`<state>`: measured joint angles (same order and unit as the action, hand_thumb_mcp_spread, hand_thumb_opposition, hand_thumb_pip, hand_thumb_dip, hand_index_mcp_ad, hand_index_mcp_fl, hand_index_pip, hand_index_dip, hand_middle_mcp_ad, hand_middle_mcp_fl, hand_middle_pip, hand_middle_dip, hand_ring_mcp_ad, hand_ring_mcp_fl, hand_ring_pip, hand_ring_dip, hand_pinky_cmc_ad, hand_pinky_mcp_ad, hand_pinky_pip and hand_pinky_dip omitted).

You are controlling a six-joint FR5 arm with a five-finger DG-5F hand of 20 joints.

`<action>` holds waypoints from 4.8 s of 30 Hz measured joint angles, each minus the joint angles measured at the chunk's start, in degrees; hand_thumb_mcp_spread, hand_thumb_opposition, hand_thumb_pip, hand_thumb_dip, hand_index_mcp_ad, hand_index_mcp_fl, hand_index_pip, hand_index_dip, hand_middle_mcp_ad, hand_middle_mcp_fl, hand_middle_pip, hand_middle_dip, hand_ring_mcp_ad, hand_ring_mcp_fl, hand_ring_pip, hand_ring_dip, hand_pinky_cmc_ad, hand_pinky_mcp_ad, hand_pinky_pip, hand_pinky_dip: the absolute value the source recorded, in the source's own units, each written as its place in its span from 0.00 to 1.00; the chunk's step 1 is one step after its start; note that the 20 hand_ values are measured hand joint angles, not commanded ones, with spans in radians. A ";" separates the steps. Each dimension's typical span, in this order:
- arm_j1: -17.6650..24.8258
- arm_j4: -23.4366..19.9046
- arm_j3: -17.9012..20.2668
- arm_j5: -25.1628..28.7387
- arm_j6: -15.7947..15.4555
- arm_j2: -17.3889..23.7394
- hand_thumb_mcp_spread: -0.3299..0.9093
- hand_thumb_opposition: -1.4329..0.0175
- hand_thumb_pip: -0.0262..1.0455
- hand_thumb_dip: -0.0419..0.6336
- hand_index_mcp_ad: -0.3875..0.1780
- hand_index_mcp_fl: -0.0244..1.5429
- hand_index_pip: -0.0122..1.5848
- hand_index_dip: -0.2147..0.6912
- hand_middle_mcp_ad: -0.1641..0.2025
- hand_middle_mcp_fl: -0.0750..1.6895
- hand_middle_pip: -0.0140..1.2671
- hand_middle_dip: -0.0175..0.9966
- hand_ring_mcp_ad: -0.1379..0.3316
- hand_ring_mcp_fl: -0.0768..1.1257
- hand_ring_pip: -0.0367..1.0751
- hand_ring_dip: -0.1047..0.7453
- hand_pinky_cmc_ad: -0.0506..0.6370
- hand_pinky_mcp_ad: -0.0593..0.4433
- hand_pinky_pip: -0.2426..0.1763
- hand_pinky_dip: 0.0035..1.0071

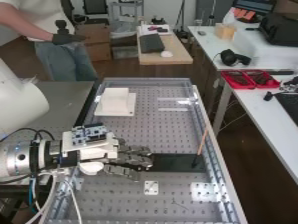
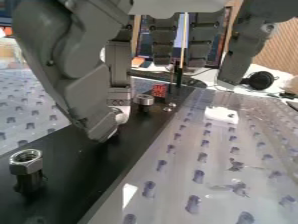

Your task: Grab the larger nut and place it in the white container

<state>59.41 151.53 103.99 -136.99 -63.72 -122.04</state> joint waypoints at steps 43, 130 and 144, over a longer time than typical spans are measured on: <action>1.87 -1.59 0.53 -7.34 3.51 5.45 0.55 0.32 0.71 0.34 0.39 0.24 0.95 0.19 0.66 0.04 0.10 0.21 0.59 0.07 0.19 0.30 0.58 0.71 0.35 0.62; 14.61 6.69 5.28 4.71 21.64 24.43 0.42 0.42 0.71 0.34 0.40 0.02 0.35 0.16 0.67 0.03 0.10 0.25 0.60 0.07 0.14 0.30 0.60 0.73 0.32 0.75; 13.98 12.99 4.24 29.80 24.41 32.66 0.37 0.45 0.65 0.29 0.48 0.04 0.12 0.20 0.69 0.04 0.10 0.27 0.66 0.07 0.11 0.31 0.62 0.77 0.31 0.72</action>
<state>73.40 164.52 108.23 -107.19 -39.31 -89.38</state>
